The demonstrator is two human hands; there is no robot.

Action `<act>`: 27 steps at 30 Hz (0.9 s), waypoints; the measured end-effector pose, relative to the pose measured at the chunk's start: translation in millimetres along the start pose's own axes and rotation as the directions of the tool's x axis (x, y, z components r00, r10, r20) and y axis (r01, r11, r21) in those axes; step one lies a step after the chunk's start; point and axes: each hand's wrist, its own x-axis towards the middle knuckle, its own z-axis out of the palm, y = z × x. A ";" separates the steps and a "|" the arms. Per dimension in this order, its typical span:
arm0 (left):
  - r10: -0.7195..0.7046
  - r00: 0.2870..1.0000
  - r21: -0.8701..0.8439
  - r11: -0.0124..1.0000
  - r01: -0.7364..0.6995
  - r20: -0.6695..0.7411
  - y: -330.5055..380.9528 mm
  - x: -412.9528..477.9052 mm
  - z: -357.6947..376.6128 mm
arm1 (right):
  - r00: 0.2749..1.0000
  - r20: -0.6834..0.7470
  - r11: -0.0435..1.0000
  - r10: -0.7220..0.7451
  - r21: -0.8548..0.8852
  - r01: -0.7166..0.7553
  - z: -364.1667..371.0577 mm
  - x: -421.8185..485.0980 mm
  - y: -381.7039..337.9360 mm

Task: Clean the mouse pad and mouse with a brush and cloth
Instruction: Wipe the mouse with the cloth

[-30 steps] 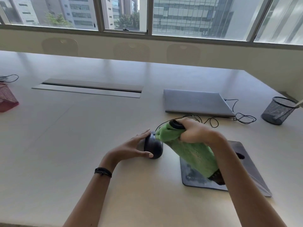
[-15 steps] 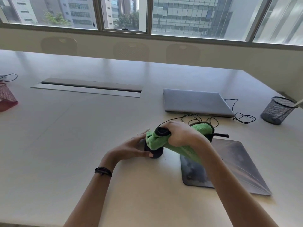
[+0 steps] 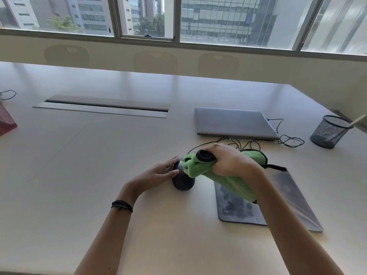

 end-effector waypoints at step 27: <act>0.030 0.999 0.030 0.999 -0.029 -0.016 1.0 1.8 6.2 | 0.957 0.224 0.885 -0.182 -0.387 0.259 22.2 -30.2 -22.8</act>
